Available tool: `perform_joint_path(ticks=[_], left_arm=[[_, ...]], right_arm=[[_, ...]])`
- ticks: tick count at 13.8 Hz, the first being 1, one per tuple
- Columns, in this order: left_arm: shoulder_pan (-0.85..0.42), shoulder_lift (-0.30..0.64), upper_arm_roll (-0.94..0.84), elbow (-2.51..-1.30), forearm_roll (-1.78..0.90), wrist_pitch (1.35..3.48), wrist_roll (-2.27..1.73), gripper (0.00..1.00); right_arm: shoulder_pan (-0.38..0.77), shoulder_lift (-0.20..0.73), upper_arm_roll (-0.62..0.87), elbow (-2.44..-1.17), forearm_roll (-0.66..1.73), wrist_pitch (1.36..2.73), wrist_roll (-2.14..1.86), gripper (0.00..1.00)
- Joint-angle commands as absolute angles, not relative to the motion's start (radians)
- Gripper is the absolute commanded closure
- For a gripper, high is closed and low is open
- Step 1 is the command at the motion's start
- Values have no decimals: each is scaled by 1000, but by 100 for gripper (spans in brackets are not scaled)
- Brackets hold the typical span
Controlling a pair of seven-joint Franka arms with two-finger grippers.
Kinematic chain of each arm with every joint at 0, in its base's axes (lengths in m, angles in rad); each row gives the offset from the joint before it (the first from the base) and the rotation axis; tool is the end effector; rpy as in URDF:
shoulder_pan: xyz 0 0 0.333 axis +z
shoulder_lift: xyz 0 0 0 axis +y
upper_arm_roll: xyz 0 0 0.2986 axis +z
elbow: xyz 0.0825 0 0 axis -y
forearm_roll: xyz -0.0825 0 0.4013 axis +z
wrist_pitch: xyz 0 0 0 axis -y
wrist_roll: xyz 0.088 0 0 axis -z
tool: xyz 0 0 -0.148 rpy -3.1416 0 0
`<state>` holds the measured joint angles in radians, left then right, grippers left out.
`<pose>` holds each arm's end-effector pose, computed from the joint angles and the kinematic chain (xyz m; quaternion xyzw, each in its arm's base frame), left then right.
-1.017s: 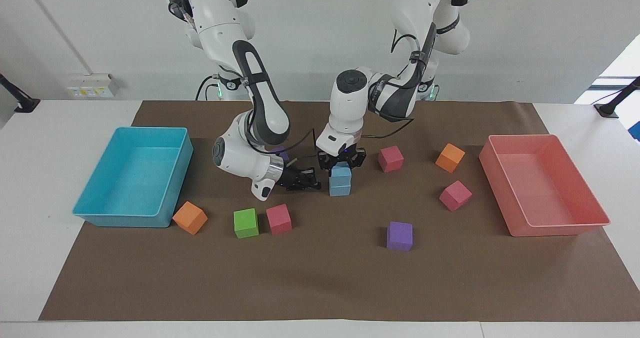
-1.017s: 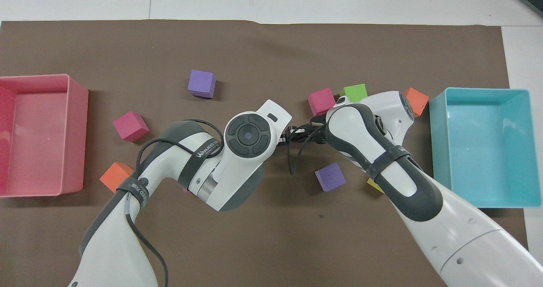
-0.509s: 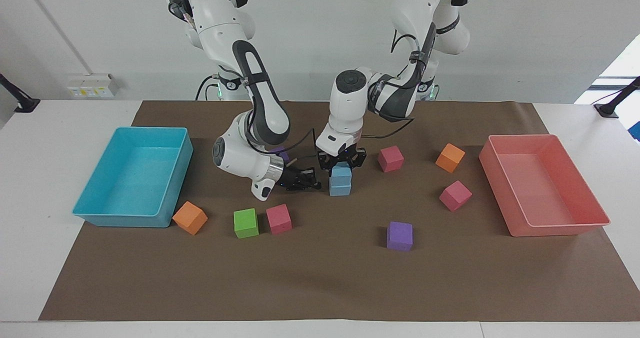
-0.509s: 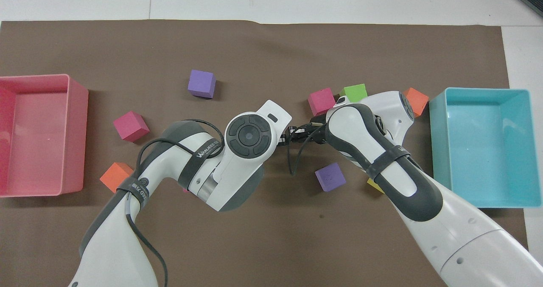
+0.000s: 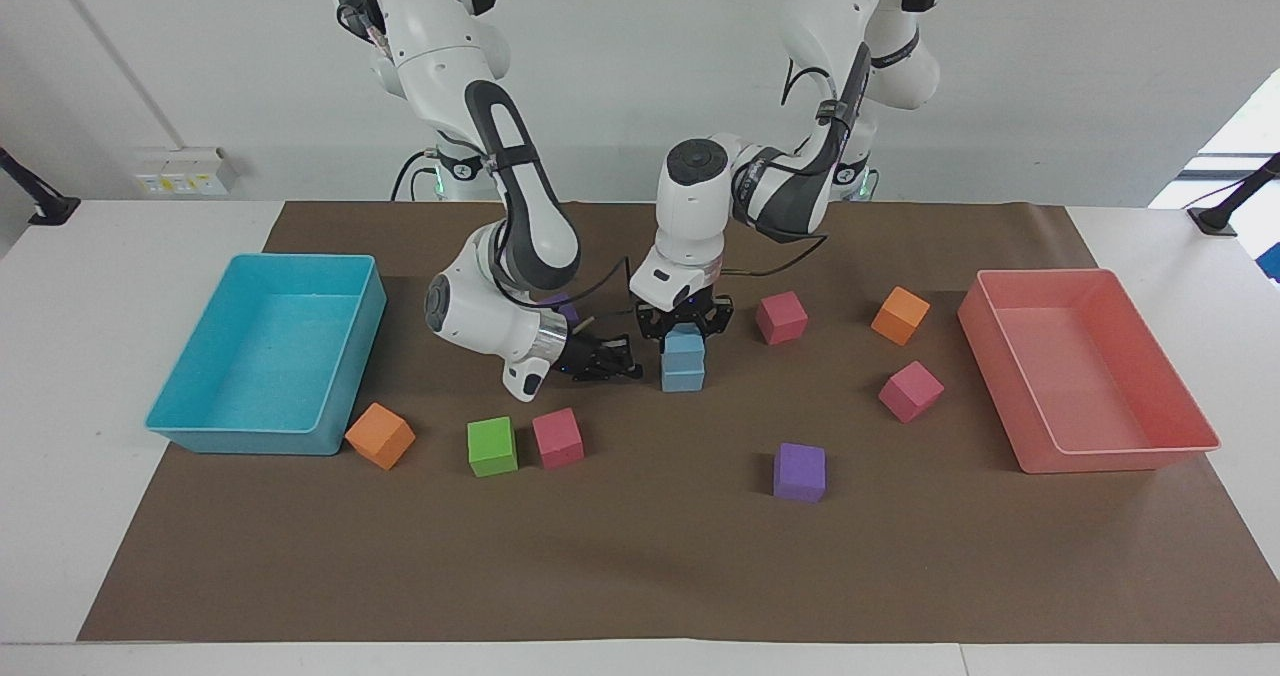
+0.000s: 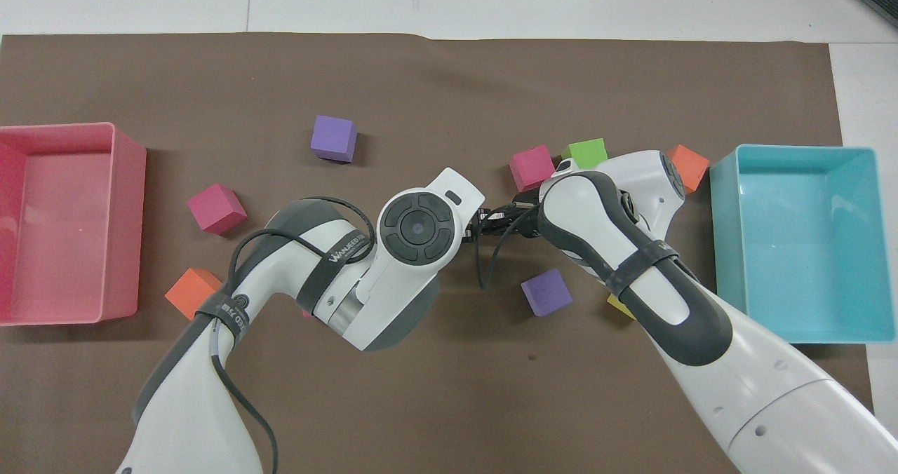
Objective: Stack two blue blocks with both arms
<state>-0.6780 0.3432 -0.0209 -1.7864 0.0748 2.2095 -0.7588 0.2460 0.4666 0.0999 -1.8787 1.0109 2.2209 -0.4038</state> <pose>0.5102 -0.4215 0.3033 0.9988 0.0096 0.0481 0.0062 0.5873 0.2685 0.2086 -0.9202 -0.0188 0.0473 0.3881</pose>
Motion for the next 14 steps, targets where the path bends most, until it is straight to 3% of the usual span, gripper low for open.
perform_joint_path(ticks=[1, 14], left_arm=[[-701, 321, -2, -1809, 103, 2198, -762, 40], [-698, 318, 3, -1807, 117, 2203, -770, 40]], right_arm=[[245, 459, 106, -1896, 1048, 2247, -431, 100], [245, 459, 106, -1896, 1048, 2249, -430, 100]])
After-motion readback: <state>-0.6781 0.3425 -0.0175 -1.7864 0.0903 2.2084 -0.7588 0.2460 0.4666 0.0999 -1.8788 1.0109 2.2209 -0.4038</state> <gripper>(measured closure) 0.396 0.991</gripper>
